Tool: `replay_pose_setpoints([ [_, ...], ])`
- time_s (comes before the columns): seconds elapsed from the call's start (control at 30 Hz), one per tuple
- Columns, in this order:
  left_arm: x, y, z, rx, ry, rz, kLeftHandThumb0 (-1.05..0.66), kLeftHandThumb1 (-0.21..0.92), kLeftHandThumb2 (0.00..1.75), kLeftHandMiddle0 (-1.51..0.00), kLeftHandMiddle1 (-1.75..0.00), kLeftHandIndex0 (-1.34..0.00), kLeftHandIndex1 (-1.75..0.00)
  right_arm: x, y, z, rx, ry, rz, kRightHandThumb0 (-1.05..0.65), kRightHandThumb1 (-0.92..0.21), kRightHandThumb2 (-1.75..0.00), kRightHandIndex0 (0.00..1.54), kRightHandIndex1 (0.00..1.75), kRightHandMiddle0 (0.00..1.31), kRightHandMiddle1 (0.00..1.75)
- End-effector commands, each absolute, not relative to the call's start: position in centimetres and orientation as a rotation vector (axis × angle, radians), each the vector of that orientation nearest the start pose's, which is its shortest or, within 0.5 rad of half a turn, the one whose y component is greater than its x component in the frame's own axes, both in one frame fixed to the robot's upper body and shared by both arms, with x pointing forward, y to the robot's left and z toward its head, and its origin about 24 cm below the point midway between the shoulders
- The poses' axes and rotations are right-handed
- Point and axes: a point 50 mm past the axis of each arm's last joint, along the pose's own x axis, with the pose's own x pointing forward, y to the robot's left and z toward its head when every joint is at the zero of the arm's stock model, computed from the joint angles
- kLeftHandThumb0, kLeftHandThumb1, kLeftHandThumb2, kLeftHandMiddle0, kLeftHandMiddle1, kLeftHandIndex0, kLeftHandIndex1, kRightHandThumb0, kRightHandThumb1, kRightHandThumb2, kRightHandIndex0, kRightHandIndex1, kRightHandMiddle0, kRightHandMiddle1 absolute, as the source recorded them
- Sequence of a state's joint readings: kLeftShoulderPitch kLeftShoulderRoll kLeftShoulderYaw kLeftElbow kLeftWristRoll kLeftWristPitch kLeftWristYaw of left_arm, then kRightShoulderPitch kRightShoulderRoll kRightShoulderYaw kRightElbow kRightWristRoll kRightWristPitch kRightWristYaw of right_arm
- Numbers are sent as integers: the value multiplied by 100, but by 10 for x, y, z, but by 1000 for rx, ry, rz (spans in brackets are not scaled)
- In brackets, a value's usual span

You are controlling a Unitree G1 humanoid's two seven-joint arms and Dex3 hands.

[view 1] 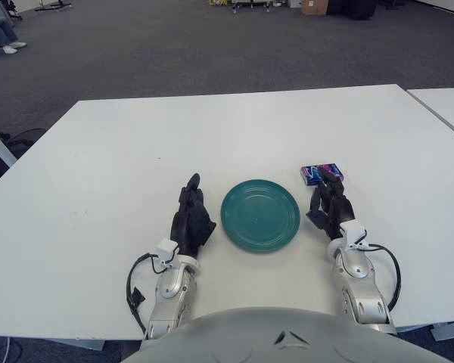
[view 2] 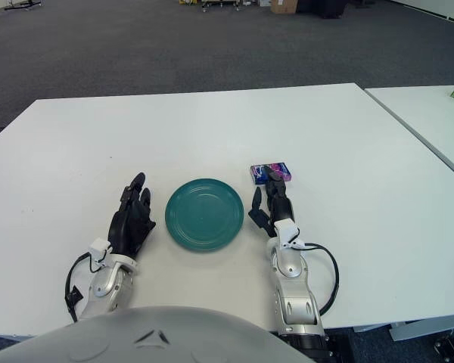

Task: Put the gum into the plate.

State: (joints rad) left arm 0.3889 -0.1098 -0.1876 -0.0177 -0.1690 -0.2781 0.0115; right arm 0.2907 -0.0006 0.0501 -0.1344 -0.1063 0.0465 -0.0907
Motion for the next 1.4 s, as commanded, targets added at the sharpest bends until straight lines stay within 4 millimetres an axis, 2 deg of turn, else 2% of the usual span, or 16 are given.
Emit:
replay_pose_setpoints([
  [0.0, 167, 102, -6, -343, 109, 45, -91, 92, 96, -9, -1, 0, -39, 186, -159, -6, -109, 276, -108, -64, -92, -103, 19, 0, 0, 47],
  [0.27, 167, 101, -5, -348, 104, 42, -92, 92, 95, -8, 0, 0, -39, 186, -159, -5, -112, 273, -104, -64, -92, -103, 19, 0, 0, 46],
  [0.47, 168, 100, -4, -356, 103, 42, -92, 92, 94, -8, 0, 0, -38, 184, -159, 3, -119, 241, -106, -64, -92, -101, 18, 0, 0, 47],
  [0.6, 168, 100, -4, -356, 104, 42, -92, 92, 94, -8, 0, 0, -39, 181, -165, 39, -313, 35, -132, -67, -92, -96, 21, 1, 0, 52],
  [0.67, 169, 99, -4, -352, 103, 41, -91, 92, 94, -8, 0, 0, -39, 179, -171, 70, -506, -147, -164, -69, -92, -92, 24, 2, 0, 56],
  [0.73, 169, 97, -4, -346, 98, 40, -91, 92, 95, -8, 0, 0, -39, 177, -178, 87, -694, -285, -203, -72, -92, -85, 27, 4, 0, 60],
  [0.83, 171, 96, -4, -343, 83, 30, -92, 92, 95, -8, 0, 0, -40, 177, -187, 90, -869, -371, -229, -73, -92, -79, 31, 5, 0, 64],
  [0.93, 173, 95, -5, -342, 70, 18, -93, 92, 97, -8, 0, 0, -41, 180, -192, 93, -997, -423, -236, -72, -92, -64, 35, 6, 0, 70],
  [1.0, 174, 95, -6, -349, 62, 9, -94, 92, 98, -8, 0, 0, -42, 188, -196, 103, -1146, -451, -225, -73, -92, -58, 38, 6, 0, 74],
  [1.2, 176, 98, -9, -346, 43, -12, -96, 92, 99, -8, 0, 0, -45, 198, -196, 120, -1406, -465, -192, -78, -92, -52, 41, 6, 0, 81],
  [1.37, 178, 97, -10, -347, 29, -21, -96, 92, 99, -8, 0, 0, -46, 206, -188, 133, -1604, -441, -118, -84, -92, -53, 38, 4, 0, 79],
])
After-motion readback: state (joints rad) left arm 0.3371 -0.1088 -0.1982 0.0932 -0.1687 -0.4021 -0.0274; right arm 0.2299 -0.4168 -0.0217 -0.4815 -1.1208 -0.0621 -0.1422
